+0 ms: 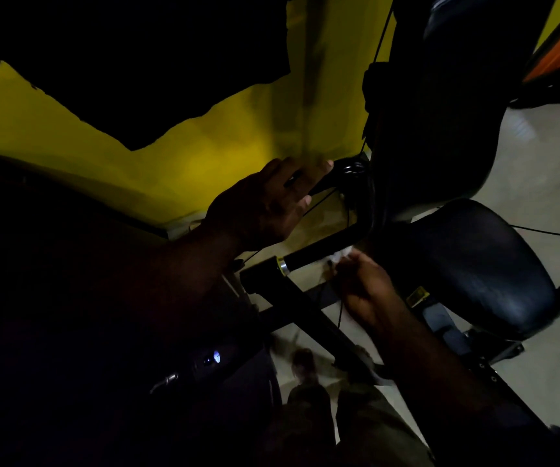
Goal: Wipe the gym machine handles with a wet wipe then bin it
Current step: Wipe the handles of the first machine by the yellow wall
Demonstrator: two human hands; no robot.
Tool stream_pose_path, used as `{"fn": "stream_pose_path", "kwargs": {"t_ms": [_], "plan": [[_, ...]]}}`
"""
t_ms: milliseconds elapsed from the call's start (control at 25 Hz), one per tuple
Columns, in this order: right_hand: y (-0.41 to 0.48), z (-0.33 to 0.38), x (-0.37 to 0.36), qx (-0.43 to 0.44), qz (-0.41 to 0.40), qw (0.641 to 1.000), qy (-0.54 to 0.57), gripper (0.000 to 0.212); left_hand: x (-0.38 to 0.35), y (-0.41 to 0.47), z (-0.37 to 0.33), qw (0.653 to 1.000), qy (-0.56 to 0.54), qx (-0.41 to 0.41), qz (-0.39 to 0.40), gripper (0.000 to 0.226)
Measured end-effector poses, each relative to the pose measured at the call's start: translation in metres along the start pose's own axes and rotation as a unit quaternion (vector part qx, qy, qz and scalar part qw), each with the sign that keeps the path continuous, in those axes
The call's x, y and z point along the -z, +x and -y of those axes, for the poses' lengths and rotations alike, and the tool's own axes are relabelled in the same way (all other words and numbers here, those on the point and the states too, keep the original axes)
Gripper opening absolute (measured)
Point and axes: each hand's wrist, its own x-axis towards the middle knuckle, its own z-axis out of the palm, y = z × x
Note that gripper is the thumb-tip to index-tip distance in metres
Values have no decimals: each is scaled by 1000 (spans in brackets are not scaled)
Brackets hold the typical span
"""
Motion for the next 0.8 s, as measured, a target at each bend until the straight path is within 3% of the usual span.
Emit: {"fn": "stream_pose_path", "kwargs": {"t_ms": [80,200,280,360,480,600,680,800], "plan": [[0,-7,-5,21,-6,1000,-14,25,0,0,0,1000,-9,9,1,58],[-8,-36,-15,-32,28,996,-79,34,1,1,-1,1000,-12,2,0,58],[-4,-17,-9,-78,45,995,-46,30,0,0,-1,1000,-12,-2,-2,58],[13,20,13,-37,37,999,5,21,0,1,1,1000,-24,-2,0,58],[30,39,23,60,13,994,-89,28,0,1,1,999,-35,-9,-5,58],[21,-10,4,-8,75,985,-153,26,1,0,0,1000,-28,-12,-5,58],[15,-17,2,-50,88,990,-100,25,2,0,-1,1000,-25,-11,-6,58],[29,3,16,-29,69,997,25,25,2,0,-1,1000,-18,-7,-2,58]]}}
